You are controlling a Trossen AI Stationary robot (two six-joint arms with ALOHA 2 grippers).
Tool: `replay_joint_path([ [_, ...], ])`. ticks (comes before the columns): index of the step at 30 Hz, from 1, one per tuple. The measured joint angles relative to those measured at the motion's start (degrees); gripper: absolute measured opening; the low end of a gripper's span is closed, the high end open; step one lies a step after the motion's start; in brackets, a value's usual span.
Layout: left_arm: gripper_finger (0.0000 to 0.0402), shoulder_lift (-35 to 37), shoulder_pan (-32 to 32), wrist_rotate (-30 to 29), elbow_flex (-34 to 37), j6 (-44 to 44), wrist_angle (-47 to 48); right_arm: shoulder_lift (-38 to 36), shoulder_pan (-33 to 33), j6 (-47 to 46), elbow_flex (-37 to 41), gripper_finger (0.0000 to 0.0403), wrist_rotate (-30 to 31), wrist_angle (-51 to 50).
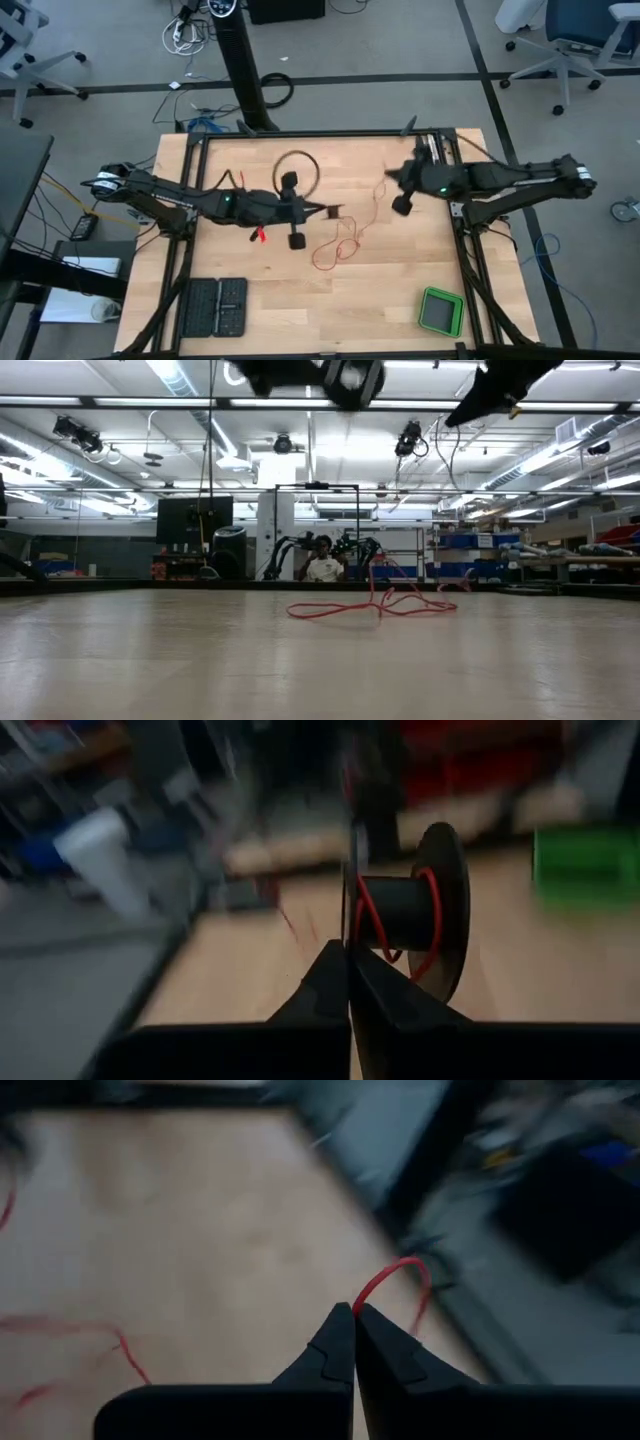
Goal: Coil cords
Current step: Uncoil the red wire cable from the black spool
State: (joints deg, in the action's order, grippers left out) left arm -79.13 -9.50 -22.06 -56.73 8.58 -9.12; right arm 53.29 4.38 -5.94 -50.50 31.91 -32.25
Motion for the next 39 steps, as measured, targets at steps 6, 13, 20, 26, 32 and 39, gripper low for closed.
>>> replay_joint_path([
  [6,0.0000,0.0,0.6,-7.9,0.0,7.6,-21.8,8.6,1.8,-0.4,0.0,0.0000,-16.0,2.4],
  [13,0.0000,0.0,2.0,-33.6,0.0,29.6,-24.8,15.2,6.5,4.0,0.0,0.0000,-40.9,13.6],
  [20,0.0000,0.0,5.2,-51.0,0.0,52.4,-11.7,14.9,11.3,7.0,0.0,0.0000,-54.1,18.3],
  [26,0.0000,0.0,6.1,-56.2,0.0,58.0,7.5,9.6,12.9,7.1,0.0,0.0000,-54.1,18.5],
  [32,0.0000,0.0,6.1,-56.2,0.0,46.2,22.5,0.9,13.9,7.1,0.0,0.0000,-48.1,18.3],
  [39,0.0000,0.0,4.6,-50.1,0.0,25.7,26.6,-10.2,14.4,4.2,0.0,0.0000,-12.4,18.3],
])
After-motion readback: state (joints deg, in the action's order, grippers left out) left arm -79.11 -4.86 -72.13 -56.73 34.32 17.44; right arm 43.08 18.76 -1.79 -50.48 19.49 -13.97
